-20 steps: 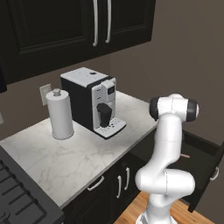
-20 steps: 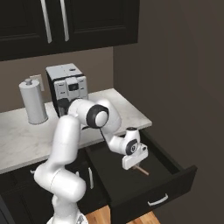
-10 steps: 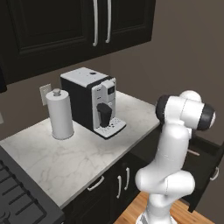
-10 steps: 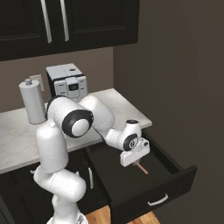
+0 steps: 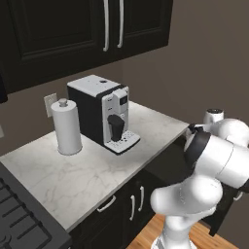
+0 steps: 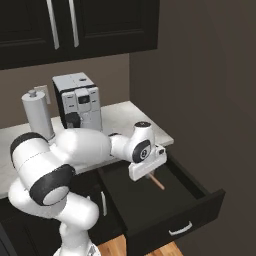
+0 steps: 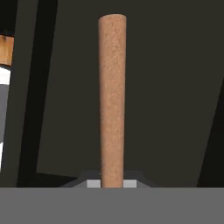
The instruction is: Take a straw from the drawer in front and place it inside the glass cup on the dining counter.
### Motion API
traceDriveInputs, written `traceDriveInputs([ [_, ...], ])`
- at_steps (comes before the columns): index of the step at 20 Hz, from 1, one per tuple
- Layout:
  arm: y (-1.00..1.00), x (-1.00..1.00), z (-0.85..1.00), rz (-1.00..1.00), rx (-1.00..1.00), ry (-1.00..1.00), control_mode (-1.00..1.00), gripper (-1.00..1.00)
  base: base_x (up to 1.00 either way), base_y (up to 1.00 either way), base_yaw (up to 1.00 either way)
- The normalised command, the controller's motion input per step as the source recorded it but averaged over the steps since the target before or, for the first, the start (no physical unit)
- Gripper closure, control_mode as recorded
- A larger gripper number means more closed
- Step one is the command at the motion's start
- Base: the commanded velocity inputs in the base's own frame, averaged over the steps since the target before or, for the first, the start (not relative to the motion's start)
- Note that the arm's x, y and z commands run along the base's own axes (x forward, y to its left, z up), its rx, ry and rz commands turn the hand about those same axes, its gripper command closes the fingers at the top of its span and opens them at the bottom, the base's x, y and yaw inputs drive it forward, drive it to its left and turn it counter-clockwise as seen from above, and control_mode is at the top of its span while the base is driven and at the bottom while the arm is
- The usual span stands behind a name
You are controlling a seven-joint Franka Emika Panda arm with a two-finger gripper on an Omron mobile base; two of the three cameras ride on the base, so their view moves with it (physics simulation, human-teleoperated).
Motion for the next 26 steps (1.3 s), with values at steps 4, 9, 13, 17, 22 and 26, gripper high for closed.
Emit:
traceDriveInputs([
  [4, 0.45, -0.32, 1.0, 0.0, 0.0, -0.09, -1.0, 1.0, 0.0, 0.0, 0.0],
  [9, 0.4, -0.34, 1.0, 0.0, 0.0, -0.1, -1.0, 1.0, 0.0, 0.0, 0.0],
  [13, 0.18, -0.39, 0.9, 0.0, 0.01, -0.11, -1.0, 1.0, 0.0, 0.0, 0.0],
  [17, 0.0, -0.6, 0.39, 0.0, 0.06, -0.12, -1.0, 1.0, 0.0, 0.0, 0.0],
  [22, -0.01, -0.27, 0.0, 0.0, 0.03, 0.0, -1.0, 1.0, 0.0, 0.0, 0.0],
  [26, 0.0, 0.0, 0.0, 0.0, 0.0, 0.04, -1.0, 1.0, 0.0, 0.0, 0.0],
])
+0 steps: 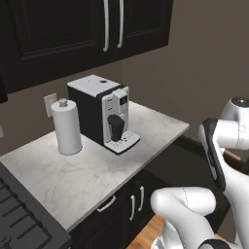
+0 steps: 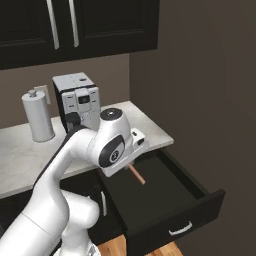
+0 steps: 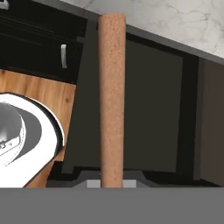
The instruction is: Take a straw from the drawer in front and place it inside the glass cup on the dining counter.
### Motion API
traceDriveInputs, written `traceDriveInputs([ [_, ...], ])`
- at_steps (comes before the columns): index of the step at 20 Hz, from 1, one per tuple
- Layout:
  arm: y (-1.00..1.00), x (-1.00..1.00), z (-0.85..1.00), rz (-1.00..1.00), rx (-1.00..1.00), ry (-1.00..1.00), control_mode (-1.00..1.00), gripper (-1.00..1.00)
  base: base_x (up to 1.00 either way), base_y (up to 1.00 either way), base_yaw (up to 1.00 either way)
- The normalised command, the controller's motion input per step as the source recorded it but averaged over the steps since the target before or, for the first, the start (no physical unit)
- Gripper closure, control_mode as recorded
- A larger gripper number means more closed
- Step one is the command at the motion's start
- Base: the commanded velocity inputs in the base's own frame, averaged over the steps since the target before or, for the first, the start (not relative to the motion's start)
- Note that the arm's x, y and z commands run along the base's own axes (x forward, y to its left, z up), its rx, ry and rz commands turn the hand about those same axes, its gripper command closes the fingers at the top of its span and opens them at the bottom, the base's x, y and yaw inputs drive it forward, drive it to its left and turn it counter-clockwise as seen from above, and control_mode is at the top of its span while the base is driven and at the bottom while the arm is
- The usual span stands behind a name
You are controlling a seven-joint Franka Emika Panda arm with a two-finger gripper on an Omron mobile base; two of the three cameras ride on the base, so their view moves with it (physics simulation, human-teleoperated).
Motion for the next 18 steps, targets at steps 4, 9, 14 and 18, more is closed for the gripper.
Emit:
traceDriveInputs([
  [4, 0.05, -0.08, -0.01, 0.0, 0.0, 0.05, -1.0, 1.0, 0.0, 0.0, 0.0],
  [9, 0.0, 0.0, 0.0, 0.0, 0.0, 0.0, 1.0, 1.0, -0.65, 0.07, 0.02],
  [14, 0.0, 0.0, 0.0, 0.0, 0.0, 0.0, 1.0, 1.0, -0.91, 0.32, 0.24],
  [18, 0.0, 0.0, 0.0, 0.0, 0.0, 0.0, 1.0, 1.0, -0.71, 0.58, 0.42],
])
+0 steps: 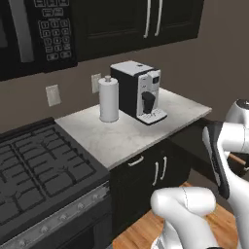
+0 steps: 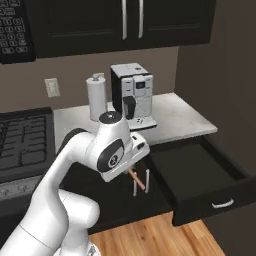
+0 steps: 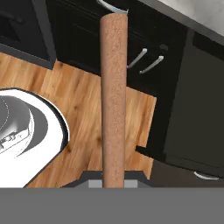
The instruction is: Take a straw from the drawer in front and place it inside the glass cup on the dining counter.
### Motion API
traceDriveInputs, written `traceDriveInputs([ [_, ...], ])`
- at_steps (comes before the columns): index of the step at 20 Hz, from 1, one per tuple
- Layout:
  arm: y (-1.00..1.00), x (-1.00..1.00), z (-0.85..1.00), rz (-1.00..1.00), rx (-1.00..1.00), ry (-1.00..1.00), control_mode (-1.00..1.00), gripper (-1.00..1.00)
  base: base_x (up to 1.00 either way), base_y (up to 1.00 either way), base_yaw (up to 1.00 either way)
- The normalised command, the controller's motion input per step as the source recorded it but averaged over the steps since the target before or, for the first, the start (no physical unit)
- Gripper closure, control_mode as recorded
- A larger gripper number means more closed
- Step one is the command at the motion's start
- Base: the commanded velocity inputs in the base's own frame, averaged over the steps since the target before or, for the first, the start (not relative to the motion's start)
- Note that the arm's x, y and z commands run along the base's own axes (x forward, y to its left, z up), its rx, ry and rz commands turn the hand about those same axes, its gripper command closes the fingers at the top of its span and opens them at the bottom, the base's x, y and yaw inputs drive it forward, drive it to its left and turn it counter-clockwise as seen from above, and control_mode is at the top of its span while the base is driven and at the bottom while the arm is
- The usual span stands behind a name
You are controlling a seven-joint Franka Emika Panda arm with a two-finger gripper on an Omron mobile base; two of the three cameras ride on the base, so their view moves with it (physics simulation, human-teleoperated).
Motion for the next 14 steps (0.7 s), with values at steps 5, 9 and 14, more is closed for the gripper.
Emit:
traceDriveInputs([
  [5, 0.0, 0.0, 0.0, 0.0, 0.0, 0.0, 1.0, 1.0, -0.54, 0.68, 0.58],
  [9, 0.0, 0.0, 0.0, 0.0, 0.0, 0.0, 1.0, 1.0, -0.51, 0.43, 0.64],
  [14, 0.0, 0.0, 0.0, 0.0, 0.0, 0.0, 1.0, 1.0, -0.58, 0.26, 0.67],
])
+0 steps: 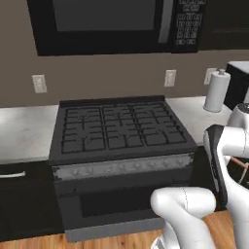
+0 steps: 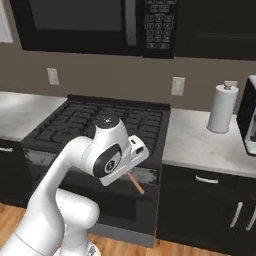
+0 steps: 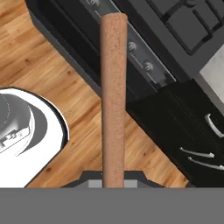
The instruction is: Take a straw from the drawer in front and place it inside the glass cup on the dining counter.
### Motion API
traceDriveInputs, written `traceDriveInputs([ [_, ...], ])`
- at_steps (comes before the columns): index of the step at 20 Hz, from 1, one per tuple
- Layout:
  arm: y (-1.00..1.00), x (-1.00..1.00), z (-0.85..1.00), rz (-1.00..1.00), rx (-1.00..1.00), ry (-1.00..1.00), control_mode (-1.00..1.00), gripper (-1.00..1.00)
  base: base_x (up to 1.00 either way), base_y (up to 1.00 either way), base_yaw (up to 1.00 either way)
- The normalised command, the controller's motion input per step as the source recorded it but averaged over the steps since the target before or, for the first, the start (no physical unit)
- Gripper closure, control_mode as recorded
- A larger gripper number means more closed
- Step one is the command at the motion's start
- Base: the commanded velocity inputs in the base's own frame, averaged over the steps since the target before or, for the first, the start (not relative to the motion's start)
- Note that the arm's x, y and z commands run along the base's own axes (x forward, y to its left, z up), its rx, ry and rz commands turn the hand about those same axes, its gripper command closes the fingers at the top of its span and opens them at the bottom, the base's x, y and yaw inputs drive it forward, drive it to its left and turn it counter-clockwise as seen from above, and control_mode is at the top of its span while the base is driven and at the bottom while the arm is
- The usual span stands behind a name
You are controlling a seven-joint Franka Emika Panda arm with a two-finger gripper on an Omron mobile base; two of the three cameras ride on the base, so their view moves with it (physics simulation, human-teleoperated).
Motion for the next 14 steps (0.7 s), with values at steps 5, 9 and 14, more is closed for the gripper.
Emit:
traceDriveInputs([
  [5, 0.0, 0.0, 0.0, 0.0, 0.0, 0.0, 1.0, 1.0, -0.68, 0.15, 0.7],
  [9, 0.0, 0.0, 0.0, 0.0, 0.0, 0.0, 1.0, 1.0, -0.65, 0.17, 0.7],
  [14, 0.0, 0.0, 0.0, 0.0, 0.0, 0.0, 1.0, 1.0, -0.58, 0.12, 0.7],
])
